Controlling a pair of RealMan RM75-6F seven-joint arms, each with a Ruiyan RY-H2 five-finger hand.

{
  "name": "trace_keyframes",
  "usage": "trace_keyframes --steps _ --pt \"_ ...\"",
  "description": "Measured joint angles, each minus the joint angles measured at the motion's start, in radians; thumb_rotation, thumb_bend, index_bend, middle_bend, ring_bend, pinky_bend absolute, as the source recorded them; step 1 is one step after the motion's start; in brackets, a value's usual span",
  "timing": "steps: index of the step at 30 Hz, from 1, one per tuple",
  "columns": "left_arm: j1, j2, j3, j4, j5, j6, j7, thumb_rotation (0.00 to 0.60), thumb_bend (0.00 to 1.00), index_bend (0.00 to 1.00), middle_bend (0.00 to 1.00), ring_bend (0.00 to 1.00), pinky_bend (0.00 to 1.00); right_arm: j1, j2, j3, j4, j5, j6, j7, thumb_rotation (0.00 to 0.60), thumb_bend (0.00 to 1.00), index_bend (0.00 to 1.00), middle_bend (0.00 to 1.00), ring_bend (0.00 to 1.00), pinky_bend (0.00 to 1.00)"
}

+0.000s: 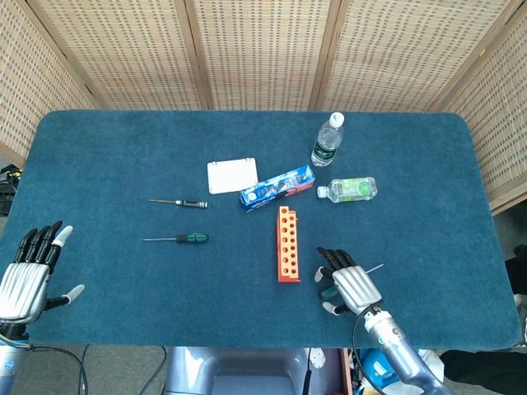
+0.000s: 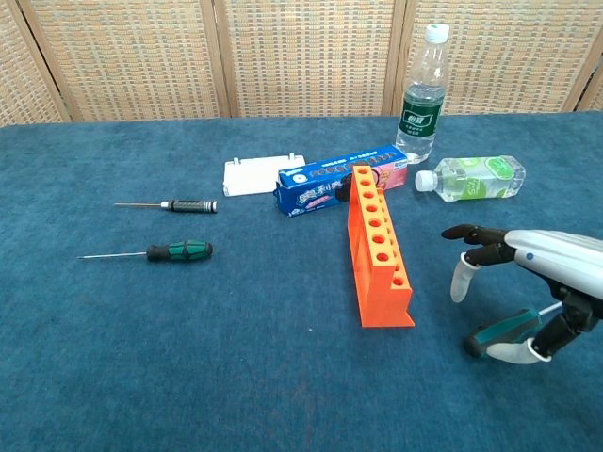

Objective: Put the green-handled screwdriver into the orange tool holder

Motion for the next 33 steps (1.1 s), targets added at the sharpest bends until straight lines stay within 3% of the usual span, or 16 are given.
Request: trace_keyframes --steps 26,33 --pt "-0.003 -0.009 0.000 0.005 0.000 -0.005 0.015 0.600 0.00 0.00 0.00 0.00 0.00 0.021 -0.030 -0.024 0.134 0.028 -0.042 0.120 0.600 0.20 0.40 0.00 0.00 0.00" --pt "-0.003 -0.012 0.002 0.003 0.002 -0.004 0.023 0.600 0.00 0.00 0.00 0.00 0.00 0.031 -0.054 -0.028 0.178 0.031 -0.058 0.153 0.600 0.20 0.48 0.00 0.00 0.00"
